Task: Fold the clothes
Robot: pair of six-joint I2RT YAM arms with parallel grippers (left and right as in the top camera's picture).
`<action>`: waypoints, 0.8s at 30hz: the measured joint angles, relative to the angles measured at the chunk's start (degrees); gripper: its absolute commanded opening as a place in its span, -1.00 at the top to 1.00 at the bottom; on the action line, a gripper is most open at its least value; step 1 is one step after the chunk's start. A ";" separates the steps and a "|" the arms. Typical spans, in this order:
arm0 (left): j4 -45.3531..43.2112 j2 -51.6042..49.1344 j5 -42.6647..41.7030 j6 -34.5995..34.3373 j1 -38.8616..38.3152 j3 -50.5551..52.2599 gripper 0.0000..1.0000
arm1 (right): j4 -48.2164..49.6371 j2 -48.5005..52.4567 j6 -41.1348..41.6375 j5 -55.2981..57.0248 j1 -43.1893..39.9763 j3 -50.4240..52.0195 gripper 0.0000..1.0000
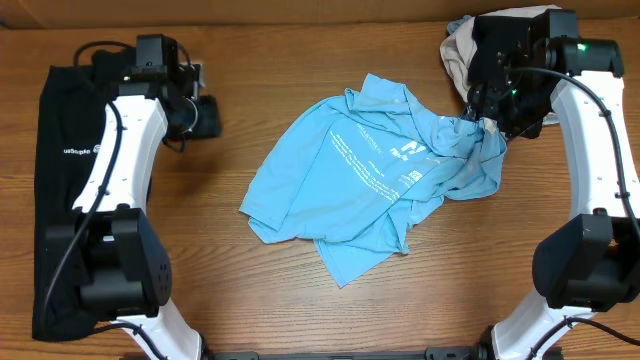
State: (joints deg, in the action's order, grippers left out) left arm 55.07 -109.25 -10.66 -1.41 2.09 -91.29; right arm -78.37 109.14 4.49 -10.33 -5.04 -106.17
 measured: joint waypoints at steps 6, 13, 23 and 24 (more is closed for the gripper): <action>-0.85 0.00 -3.34 3.50 -3.06 8.39 -0.40 | 0.66 0.00 -0.02 -0.35 0.00 0.00 -0.60; -6.54 -0.07 -4.37 4.52 -5.55 20.90 -0.36 | 1.14 0.00 -0.02 -0.39 0.00 0.00 -0.62; -9.33 -0.04 -4.39 5.09 -5.49 24.04 0.35 | 1.16 0.00 -0.02 -0.79 0.00 0.00 -0.62; -9.77 -0.02 -4.39 5.11 -5.46 24.28 0.42 | 1.18 0.00 0.00 -0.85 0.00 0.00 -0.63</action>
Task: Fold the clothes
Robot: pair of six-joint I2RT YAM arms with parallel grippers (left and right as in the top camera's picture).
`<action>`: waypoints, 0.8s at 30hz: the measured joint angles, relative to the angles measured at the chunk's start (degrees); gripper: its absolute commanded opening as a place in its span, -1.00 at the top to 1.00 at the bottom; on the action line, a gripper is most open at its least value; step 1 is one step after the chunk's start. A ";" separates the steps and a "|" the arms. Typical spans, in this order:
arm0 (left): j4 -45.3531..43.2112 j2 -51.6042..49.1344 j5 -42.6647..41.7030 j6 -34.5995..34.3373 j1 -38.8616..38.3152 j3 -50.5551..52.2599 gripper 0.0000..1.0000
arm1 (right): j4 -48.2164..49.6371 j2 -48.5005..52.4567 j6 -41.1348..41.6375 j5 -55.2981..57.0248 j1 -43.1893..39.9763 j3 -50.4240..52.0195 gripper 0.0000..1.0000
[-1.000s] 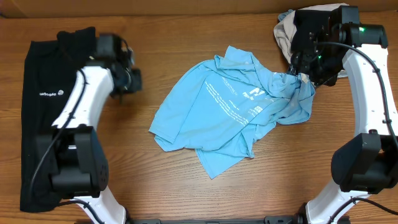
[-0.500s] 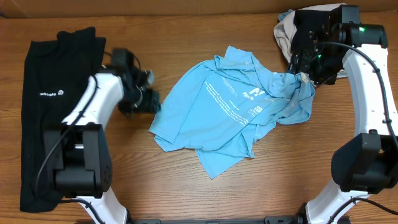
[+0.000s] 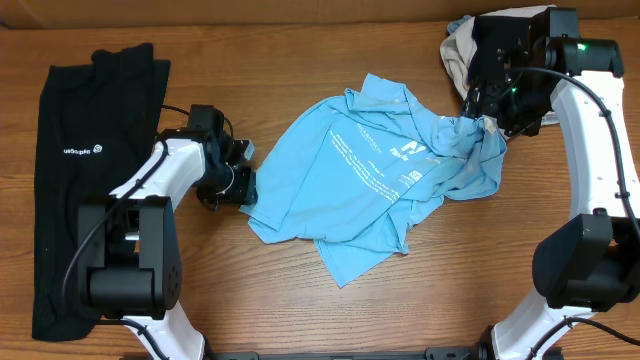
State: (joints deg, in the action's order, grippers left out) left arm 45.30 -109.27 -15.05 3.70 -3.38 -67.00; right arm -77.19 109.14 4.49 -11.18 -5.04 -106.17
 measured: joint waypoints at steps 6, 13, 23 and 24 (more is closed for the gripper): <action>-1.22 0.52 -0.74 -0.52 0.02 1.77 0.87 | 0.17 0.00 0.00 0.00 0.00 0.00 -0.63; -1.46 0.52 -1.25 -1.01 0.02 2.25 0.92 | 0.26 0.00 -0.02 -0.02 0.00 0.00 -0.63; -2.69 -0.17 8.57 -5.73 -0.02 -3.67 0.92 | 0.35 0.00 -0.02 -0.02 0.00 0.00 -0.63; -2.75 -0.37 10.75 -5.97 -0.02 -6.03 0.92 | 0.37 0.00 -0.02 -0.02 0.00 0.00 -0.63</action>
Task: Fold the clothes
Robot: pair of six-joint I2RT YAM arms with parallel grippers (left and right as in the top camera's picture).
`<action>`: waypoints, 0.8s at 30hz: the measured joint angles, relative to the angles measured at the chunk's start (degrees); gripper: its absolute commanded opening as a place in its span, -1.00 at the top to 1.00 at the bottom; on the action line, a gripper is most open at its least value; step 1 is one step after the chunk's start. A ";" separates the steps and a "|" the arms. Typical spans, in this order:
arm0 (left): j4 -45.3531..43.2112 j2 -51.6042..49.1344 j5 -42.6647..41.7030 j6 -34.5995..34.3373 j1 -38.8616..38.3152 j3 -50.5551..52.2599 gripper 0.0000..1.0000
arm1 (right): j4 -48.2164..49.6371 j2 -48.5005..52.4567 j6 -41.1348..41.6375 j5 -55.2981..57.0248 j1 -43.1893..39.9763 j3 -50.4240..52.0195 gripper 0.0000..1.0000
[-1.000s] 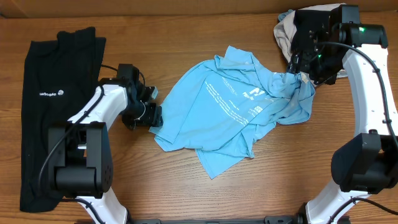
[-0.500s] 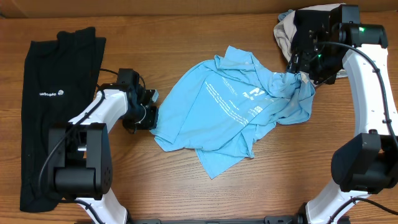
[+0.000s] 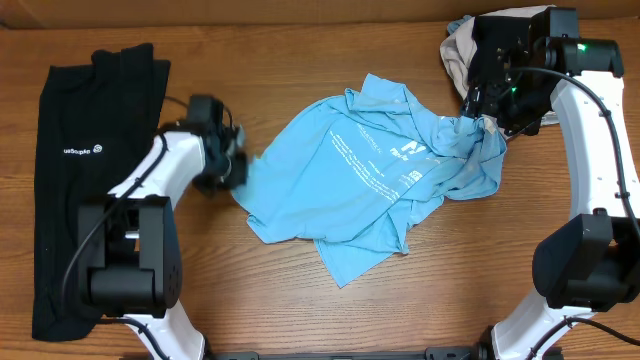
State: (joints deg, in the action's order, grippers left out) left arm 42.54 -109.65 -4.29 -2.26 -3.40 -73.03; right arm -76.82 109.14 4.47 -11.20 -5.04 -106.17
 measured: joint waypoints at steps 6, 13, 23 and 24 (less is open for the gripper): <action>-6.95 -0.11 16.06 -0.57 0.00 -16.35 0.92 | -0.02 0.00 0.02 0.00 0.00 0.00 -0.63; -20.57 -0.09 26.75 1.25 1.40 -23.37 -1.00 | -0.68 0.00 0.00 0.00 0.00 0.00 -0.64; -2.75 -0.09 25.53 1.42 2.34 -24.83 -1.00 | -1.77 0.00 0.17 -0.87 0.00 0.00 -0.38; 2.19 -0.09 23.80 1.38 1.49 -25.29 -1.00 | -2.03 0.00 0.26 -1.20 0.00 0.00 -0.36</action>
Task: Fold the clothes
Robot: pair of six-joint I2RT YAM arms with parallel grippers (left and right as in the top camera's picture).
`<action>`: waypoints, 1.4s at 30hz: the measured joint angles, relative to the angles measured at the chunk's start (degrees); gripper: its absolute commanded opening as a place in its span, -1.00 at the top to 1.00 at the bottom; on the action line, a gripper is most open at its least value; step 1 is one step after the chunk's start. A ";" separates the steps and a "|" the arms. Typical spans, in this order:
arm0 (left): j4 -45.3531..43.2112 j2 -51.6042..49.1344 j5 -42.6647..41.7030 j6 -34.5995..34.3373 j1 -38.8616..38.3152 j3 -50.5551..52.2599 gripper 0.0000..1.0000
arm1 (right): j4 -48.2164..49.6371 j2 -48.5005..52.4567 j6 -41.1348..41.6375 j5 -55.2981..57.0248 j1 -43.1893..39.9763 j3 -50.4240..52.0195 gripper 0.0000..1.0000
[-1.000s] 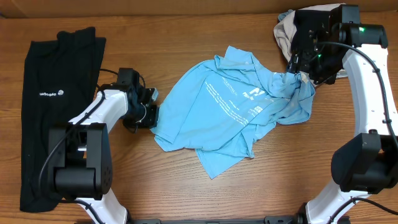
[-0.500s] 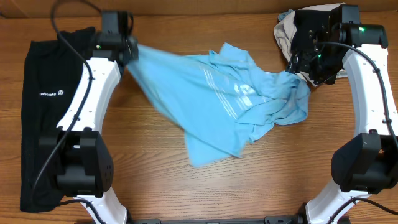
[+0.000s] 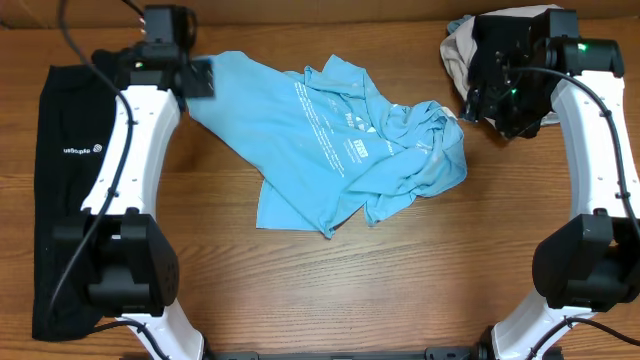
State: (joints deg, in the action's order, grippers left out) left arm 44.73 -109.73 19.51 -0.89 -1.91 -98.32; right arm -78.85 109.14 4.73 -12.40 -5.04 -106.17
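A light blue T-shirt (image 3: 340, 140) with white print lies crumpled across the middle of the table, stretched toward the far left. My left gripper (image 3: 196, 78) is at the far left, shut on the shirt's left corner. My right gripper (image 3: 478, 108) hangs at the far right, just beyond the bunched right end of the shirt. From overhead its fingers are dark and hidden under the wrist, so its state and any hold on the cloth cannot be read.
A folded black garment (image 3: 70, 150) with a small white logo lies along the left edge, partly under the left arm. A beige cloth pile (image 3: 458, 45) sits at the far right corner behind the right arm. Bare wooden table (image 3: 330, 290) fills the front.
My left gripper has gone from the shirt's left edge at mid-table to the far left, taking that corner with it. The whole shirt has shifted left and back, and its right end now lies short of the right gripper.
At first the left gripper stood by the black garment, away from the shirt, while the right gripper held the shirt's right end. The left gripper then reached the shirt's left edge and closed there. Now that corner is drawn out to the far left.
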 measured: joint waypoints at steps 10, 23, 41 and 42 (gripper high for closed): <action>23.61 7.02 -8.81 -5.07 -10.47 -0.79 -1.00 | -2.38 -1.09 0.15 -2.73 1.79 0.00 -0.49; 32.70 13.40 -17.68 -13.77 -11.45 9.75 -1.00 | -8.22 -21.29 11.21 7.28 9.68 1.33 -0.53; -1.66 13.07 -24.50 -16.17 -11.45 43.21 -0.97 | -1.90 -22.60 14.71 7.23 11.72 18.58 -0.56; -2.45 13.07 -24.52 -16.17 -11.45 44.13 -0.96 | -1.60 -22.60 14.75 7.17 12.09 18.99 -0.57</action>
State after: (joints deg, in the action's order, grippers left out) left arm 42.28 -96.66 -5.02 -17.06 -13.37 -54.19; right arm -80.44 86.54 19.49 -5.23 7.05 -87.18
